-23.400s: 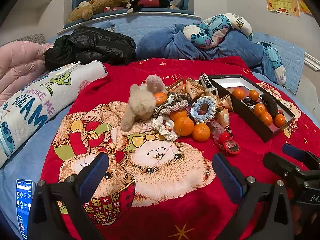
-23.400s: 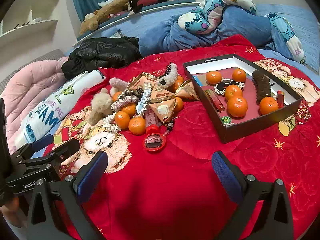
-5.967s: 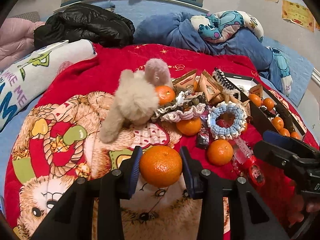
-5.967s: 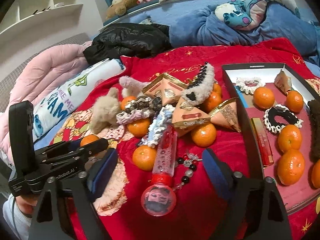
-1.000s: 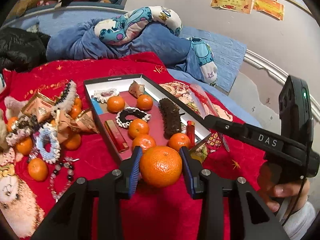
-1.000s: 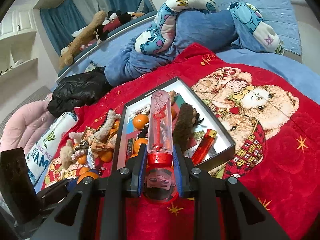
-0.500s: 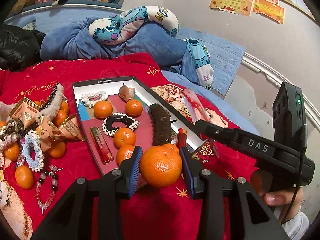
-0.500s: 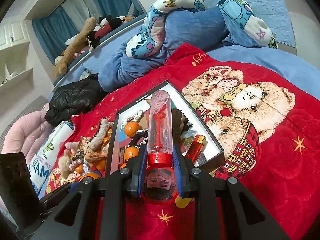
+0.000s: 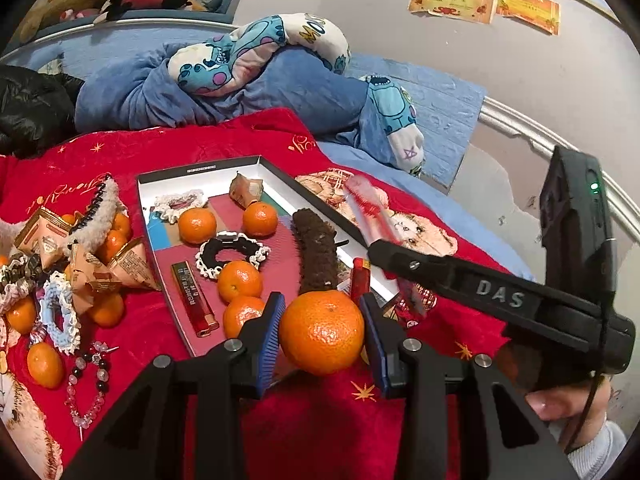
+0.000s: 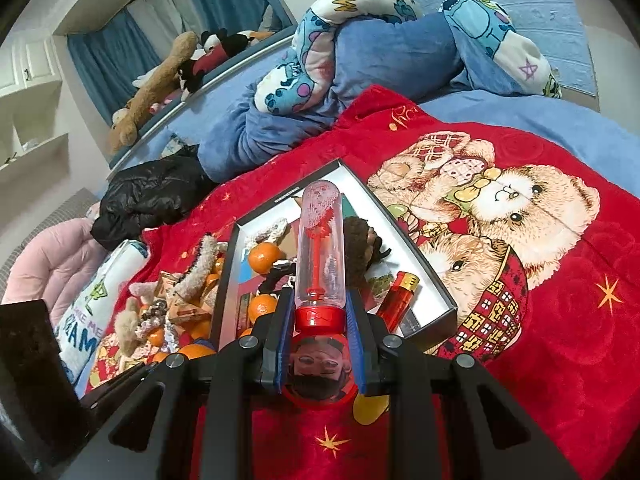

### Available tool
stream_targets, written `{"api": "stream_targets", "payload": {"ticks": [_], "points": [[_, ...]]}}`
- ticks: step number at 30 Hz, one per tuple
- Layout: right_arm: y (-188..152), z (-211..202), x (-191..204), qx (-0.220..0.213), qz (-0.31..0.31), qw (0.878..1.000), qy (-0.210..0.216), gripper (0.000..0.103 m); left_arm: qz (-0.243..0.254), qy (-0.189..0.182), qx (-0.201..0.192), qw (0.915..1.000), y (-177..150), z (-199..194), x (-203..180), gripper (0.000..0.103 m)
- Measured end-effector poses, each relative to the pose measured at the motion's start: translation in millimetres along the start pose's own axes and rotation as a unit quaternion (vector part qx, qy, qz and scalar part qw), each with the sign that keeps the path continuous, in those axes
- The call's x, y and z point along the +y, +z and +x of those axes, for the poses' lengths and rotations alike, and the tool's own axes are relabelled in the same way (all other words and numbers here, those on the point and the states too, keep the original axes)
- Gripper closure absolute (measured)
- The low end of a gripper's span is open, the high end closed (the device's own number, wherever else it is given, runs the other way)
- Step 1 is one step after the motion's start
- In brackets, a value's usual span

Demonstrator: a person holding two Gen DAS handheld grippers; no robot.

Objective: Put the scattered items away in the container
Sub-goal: 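Carry the orange in the left gripper while the right gripper carries the tube toward the box, then lower the orange into the box with the left gripper while the right gripper lowers the tube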

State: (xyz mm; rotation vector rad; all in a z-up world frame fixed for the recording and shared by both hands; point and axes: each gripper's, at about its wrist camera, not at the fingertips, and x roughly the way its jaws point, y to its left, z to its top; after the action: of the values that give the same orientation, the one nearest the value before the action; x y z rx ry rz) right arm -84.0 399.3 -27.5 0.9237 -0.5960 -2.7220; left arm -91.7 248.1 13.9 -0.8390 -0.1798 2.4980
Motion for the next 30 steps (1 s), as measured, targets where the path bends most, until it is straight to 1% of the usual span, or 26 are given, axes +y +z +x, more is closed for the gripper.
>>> {"api": "stream_targets", "payload": {"ticks": [5, 8, 11, 19, 22, 25, 27, 30], "points": [[1.2, 5.2, 4.1, -0.007, 0.012, 1.0, -0.021, 0.079, -0.013, 0.002, 0.002, 0.9999, 0.7, 1.2, 7.7, 0.064], [3.7, 6.5, 4.2, -0.015, 0.019, 0.999, -0.02, 0.079, -0.013, 0.003, -0.002, 0.9999, 1.8, 0.1, 11.0, 0.064], [4.8, 8.3, 6.6, -0.017, 0.024, 1.0, -0.008, 0.079, -0.005, 0.003, -0.007, 1.0, 3.9, -0.5, 11.6, 0.064], [5.5, 6.7, 14.4, -0.024, -0.002, 1.0, 0.003, 0.079, -0.007, -0.012, -0.01, 0.9998, 6.3, 1.8, 13.8, 0.064], [7.5, 6.4, 14.1, -0.026, -0.006, 1.0, 0.007, 0.079, -0.018, -0.021, -0.021, 0.9994, 7.1, -0.9, 15.0, 0.064], [16.4, 11.2, 19.2, -0.027, -0.015, 0.999, 0.03, 0.079, -0.036, -0.031, -0.04, 0.998, 5.6, -9.3, 16.9, 0.064], [21.0, 13.6, 23.8, -0.029, -0.022, 0.999, 0.035, 0.079, -0.045, -0.038, -0.044, 0.9973, 5.6, -11.6, 18.7, 0.064], [26.9, 15.6, 26.3, -0.034, -0.026, 0.998, 0.038, 0.079, -0.035, -0.026, -0.041, 0.9982, 7.6, -8.5, 20.4, 0.064]]}}
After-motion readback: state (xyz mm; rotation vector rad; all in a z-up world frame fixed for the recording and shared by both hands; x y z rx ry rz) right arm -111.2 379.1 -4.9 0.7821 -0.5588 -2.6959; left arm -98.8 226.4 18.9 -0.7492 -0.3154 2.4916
